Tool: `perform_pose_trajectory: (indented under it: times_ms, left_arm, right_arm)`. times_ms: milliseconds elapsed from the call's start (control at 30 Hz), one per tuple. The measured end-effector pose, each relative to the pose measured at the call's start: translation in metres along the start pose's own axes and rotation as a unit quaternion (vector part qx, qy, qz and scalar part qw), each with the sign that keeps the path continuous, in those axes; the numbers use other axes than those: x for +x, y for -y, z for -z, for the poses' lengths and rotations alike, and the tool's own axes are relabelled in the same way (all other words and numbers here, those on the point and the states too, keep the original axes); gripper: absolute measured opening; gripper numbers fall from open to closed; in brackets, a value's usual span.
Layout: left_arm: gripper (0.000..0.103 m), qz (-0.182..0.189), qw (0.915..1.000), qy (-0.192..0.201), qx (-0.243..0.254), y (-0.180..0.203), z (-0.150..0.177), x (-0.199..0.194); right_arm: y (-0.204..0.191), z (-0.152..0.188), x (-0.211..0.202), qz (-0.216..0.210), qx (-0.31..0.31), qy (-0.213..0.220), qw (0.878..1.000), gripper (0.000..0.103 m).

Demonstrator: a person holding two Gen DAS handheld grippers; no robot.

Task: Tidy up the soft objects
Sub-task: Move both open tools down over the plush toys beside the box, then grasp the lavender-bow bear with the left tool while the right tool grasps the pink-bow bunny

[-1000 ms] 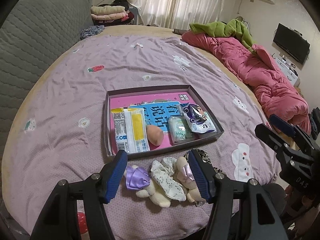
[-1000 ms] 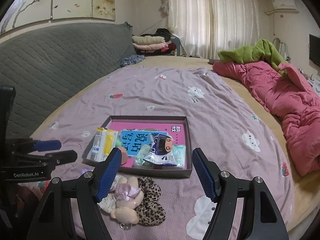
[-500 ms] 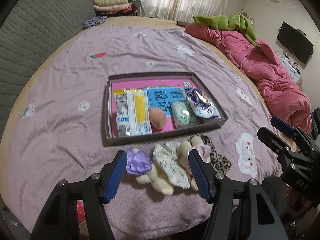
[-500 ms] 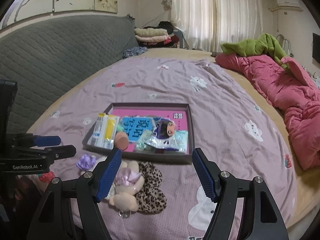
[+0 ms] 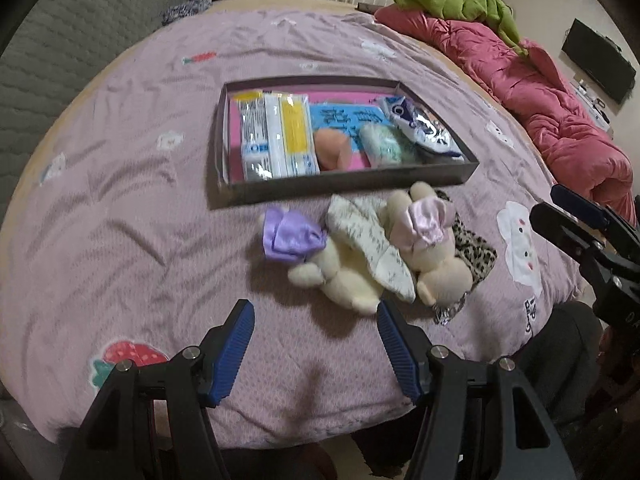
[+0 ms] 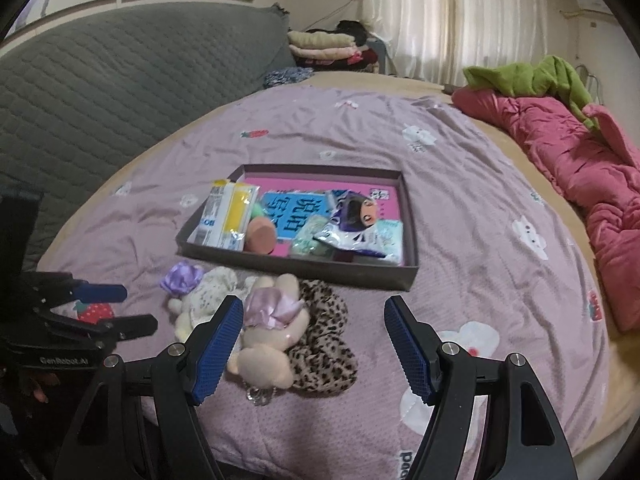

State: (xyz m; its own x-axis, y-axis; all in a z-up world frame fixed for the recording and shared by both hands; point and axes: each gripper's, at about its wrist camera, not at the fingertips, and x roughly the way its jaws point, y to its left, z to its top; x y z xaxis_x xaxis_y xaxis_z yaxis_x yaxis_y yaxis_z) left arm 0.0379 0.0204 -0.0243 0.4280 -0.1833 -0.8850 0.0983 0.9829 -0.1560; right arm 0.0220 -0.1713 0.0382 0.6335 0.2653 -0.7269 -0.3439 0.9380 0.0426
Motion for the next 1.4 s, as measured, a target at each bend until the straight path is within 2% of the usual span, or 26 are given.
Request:
perform_pose_trajectory:
  times_ms: [167, 300, 433, 533, 667, 767, 833, 900, 967, 1133, 1400]
  left_arm:
    - [0.063, 0.005, 1.0000, -0.003, 0.003, -0.003, 0.001, 0.005]
    - [0.063, 0.025, 0.9996, -0.010, -0.004, -0.005, 0.002, 0.011]
    - [0.063, 0.044, 0.9984, -0.021, -0.030, -0.010, 0.002, 0.019]
    - [0.063, 0.037, 0.9982, -0.025, -0.039, -0.013, 0.001, 0.024]
    - [0.063, 0.054, 0.9964, -0.032, -0.057, -0.016, -0.003, 0.031]
    - [0.063, 0.045, 0.9962, -0.036, -0.066, -0.018, -0.007, 0.038]
    - [0.063, 0.047, 0.9944, -0.043, -0.084, -0.023, -0.009, 0.046]
    - [0.064, 0.065, 0.9911, -0.046, -0.106, -0.029, -0.012, 0.051]
    - [0.068, 0.073, 0.9896, -0.048, -0.115, -0.031, -0.015, 0.055]
    - [0.071, 0.101, 0.9833, -0.055, -0.141, -0.034, -0.024, 0.068]
    - [0.070, 0.126, 0.9791, -0.057, -0.149, -0.028, -0.038, 0.084]
  right_arm:
    - [-0.008, 0.005, 0.008, -0.011, -0.008, -0.014, 1.000, 0.074]
    - [-0.013, 0.010, 0.014, -0.017, -0.015, -0.021, 1.000, 0.074]
    - [-0.010, 0.011, 0.017, -0.018, -0.007, -0.026, 0.999, 0.074]
    - [-0.007, 0.011, 0.019, -0.017, -0.003, -0.028, 0.999, 0.074]
    - [-0.006, 0.012, 0.021, -0.017, -0.001, -0.029, 0.999, 0.074]
    - [-0.006, 0.011, 0.023, -0.018, -0.001, -0.031, 0.999, 0.074]
    - [-0.006, 0.011, 0.023, -0.018, -0.001, -0.031, 0.999, 0.074]
    - [-0.004, 0.012, 0.025, -0.017, 0.001, -0.032, 0.999, 0.074]
    - [-0.002, 0.012, 0.027, -0.016, 0.004, -0.034, 0.999, 0.074]
    - [-0.001, 0.013, 0.034, -0.016, 0.006, -0.041, 0.999, 0.074]
    - [-0.003, 0.015, 0.046, -0.015, -0.003, -0.054, 0.998, 0.074]
